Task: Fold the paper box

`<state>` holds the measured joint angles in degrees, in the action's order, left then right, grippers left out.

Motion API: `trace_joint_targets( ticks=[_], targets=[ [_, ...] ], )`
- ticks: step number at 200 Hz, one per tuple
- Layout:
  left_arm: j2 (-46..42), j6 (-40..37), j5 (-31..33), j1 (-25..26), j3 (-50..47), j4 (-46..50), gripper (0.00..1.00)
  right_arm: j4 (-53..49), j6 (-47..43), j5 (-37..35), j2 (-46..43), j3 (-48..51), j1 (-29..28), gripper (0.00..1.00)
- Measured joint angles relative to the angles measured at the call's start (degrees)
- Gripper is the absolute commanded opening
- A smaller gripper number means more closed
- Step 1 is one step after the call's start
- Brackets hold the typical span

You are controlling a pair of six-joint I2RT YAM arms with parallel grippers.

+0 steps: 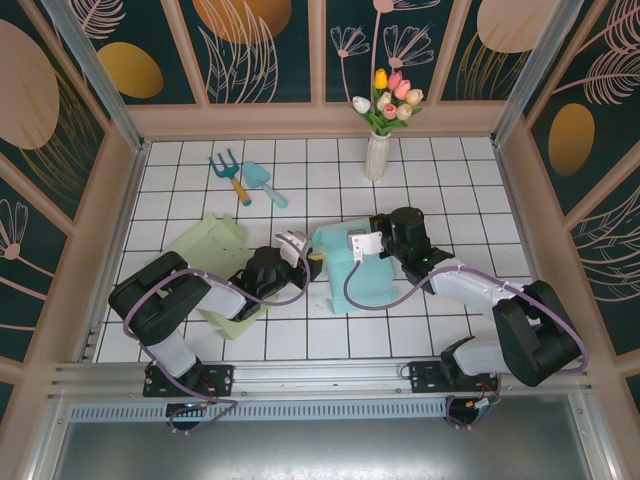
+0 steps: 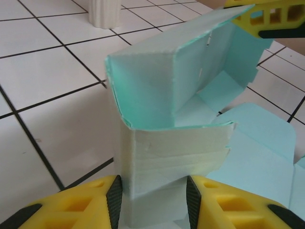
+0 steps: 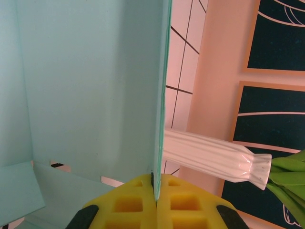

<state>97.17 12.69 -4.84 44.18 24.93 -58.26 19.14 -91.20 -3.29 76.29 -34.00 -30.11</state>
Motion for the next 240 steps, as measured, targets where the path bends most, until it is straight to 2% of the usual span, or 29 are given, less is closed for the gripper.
trace_joint_targets(
  ticks=[43, 108, 144, 211, 240],
  targets=[
    [0.24, 0.44, 2.69, 1.25, 1.29, 0.35, 0.39, 0.0, 0.0, -0.37, 0.0, 0.0, 0.0, 0.0],
    [2.01, 3.52, 9.84, 1.44, 2.4, 0.55, 0.47, 0.0, 0.0, -1.4, 0.0, 0.0, 0.0, 0.0],
    [2.32, 5.18, 10.12, 2.54, 2.43, -0.22, 0.45, 0.0, 0.0, -1.42, 0.04, 0.0, 0.0, 0.0],
    [0.57, 7.13, 18.99, 3.61, 2.51, 0.2, 0.43, -0.02, 0.0, -1.4, 0.07, 0.0, -0.02, 0.0],
    [-0.11, 7.82, 19.65, 3.63, 2.51, 0.04, 0.44, -0.02, 0.0, -1.4, 0.39, 0.0, -0.04, 0.0]
  ],
)
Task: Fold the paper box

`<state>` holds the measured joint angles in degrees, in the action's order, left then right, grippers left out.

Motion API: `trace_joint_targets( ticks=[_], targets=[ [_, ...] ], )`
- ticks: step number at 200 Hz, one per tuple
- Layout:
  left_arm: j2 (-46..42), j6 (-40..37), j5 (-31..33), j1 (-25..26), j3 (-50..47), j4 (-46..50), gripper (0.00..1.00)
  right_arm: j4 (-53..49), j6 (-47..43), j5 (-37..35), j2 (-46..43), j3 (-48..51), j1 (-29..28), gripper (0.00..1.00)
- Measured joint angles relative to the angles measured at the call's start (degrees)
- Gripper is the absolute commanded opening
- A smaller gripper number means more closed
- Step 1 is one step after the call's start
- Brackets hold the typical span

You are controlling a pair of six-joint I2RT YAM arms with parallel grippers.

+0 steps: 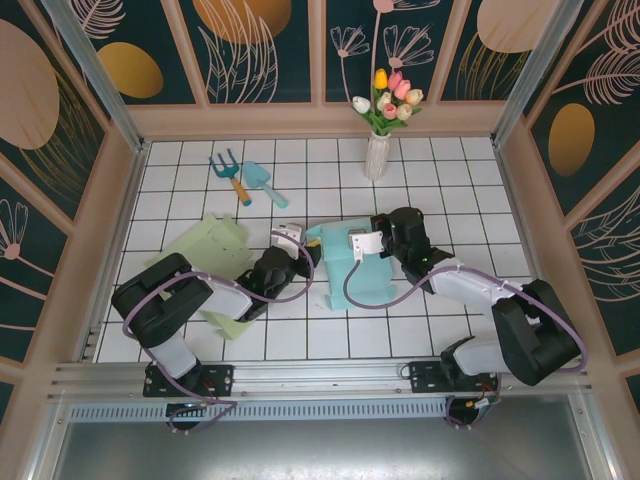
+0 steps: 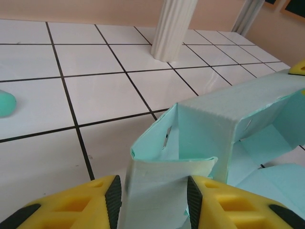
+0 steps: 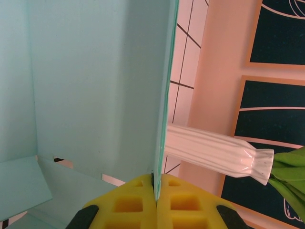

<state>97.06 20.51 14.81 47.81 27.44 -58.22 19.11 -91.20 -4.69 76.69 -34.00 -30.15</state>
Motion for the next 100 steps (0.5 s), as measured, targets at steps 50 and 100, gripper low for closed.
trace_joint_targets(
  ticks=[50, 100],
  targets=[
    [-1.01, 0.26, -5.14, 0.52, -2.29, -3.26, 0.43, -0.22, 0.02, 0.15, 0.02, 0.0, -0.13, 0.0],
    [-2.64, -2.49, -5.29, 0.59, -5.7, -4.11, 0.43, 0.52, 0.0, 0.33, 0.02, 0.04, -0.33, 0.0]
  ],
)
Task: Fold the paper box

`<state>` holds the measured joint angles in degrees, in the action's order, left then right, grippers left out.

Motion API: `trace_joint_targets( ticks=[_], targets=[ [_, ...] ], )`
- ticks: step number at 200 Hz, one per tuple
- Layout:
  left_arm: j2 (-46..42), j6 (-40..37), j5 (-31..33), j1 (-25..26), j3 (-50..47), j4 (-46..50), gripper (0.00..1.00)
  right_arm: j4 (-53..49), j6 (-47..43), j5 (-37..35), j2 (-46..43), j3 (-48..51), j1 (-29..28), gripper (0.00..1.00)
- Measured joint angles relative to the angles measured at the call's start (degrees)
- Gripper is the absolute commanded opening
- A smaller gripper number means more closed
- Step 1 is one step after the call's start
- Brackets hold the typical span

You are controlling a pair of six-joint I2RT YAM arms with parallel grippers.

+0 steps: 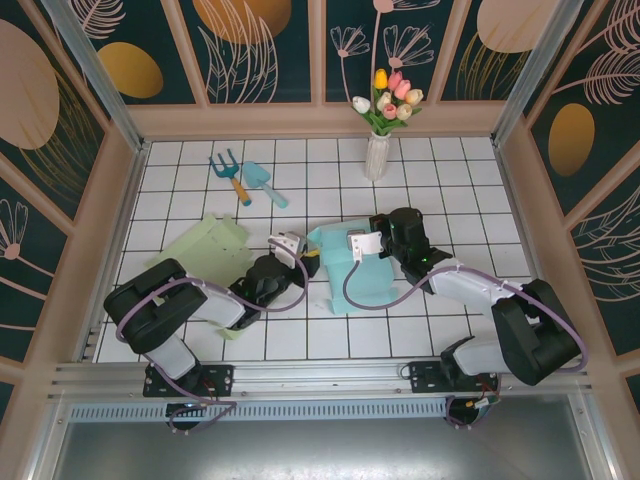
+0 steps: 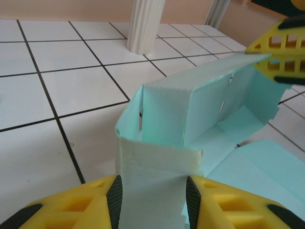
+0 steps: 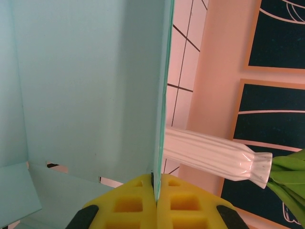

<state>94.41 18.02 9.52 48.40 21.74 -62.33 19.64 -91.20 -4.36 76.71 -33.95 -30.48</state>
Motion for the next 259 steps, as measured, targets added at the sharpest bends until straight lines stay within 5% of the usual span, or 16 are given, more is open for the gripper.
trace_joint_targets(
  ticks=[127, 191, 231, 259],
  targets=[
    [2.99, -1.42, -5.03, 0.0, 0.98, -2.91, 0.38, 1.2, -0.02, 0.31, 0.37, 0.92, 0.0, 0.0],
    [-2.67, -4.37, -0.96, -0.26, -2.38, -0.2, 0.45, 1.09, -0.02, 0.68, 0.39, 0.92, 0.0, 0.0],
    [-4.44, -4.98, -7.5, -5.22, -6.6, -0.61, 0.47, 0.68, 0.0, 0.96, 0.39, 0.9, 0.0, 0.0],
    [-4.35, -6.23, -13.66, -9.62, -8.81, -2.6, 0.57, 0.26, 0.0, 1.01, 0.39, 0.9, -0.92, 0.0]
  ],
)
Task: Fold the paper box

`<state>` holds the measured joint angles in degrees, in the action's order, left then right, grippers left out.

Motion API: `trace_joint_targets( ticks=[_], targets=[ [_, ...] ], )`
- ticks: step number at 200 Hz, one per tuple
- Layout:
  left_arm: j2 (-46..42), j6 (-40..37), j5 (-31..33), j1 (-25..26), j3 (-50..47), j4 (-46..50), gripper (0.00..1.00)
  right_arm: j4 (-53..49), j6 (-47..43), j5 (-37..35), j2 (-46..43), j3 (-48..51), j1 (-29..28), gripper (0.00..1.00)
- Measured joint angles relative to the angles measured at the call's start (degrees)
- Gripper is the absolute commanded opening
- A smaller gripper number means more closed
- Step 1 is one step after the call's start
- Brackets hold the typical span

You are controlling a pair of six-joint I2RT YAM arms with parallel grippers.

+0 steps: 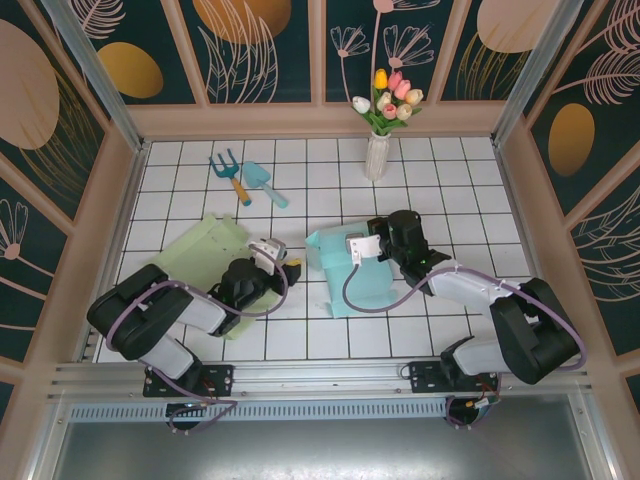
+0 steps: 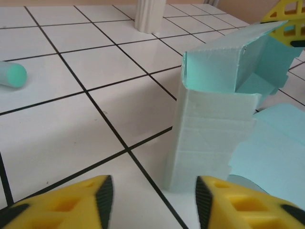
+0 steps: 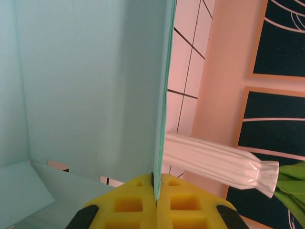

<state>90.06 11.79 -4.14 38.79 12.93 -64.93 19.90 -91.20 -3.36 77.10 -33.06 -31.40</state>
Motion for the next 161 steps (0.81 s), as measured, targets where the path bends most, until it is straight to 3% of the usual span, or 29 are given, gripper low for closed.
trace_joint_targets(
  ticks=[29, 161],
  targets=[
    [3.04, -2.64, -4.68, -0.22, 3.1, -0.11, 0.59, -0.42, 0.0, 0.31, 0.0, 0.0, -0.37, 0.0],
    [12.24, -4.09, -8.83, -0.22, 7.89, -3.3, 0.55, -0.79, 0.0, 0.33, 0.0, 0.0, -0.61, 0.0]
  ],
)
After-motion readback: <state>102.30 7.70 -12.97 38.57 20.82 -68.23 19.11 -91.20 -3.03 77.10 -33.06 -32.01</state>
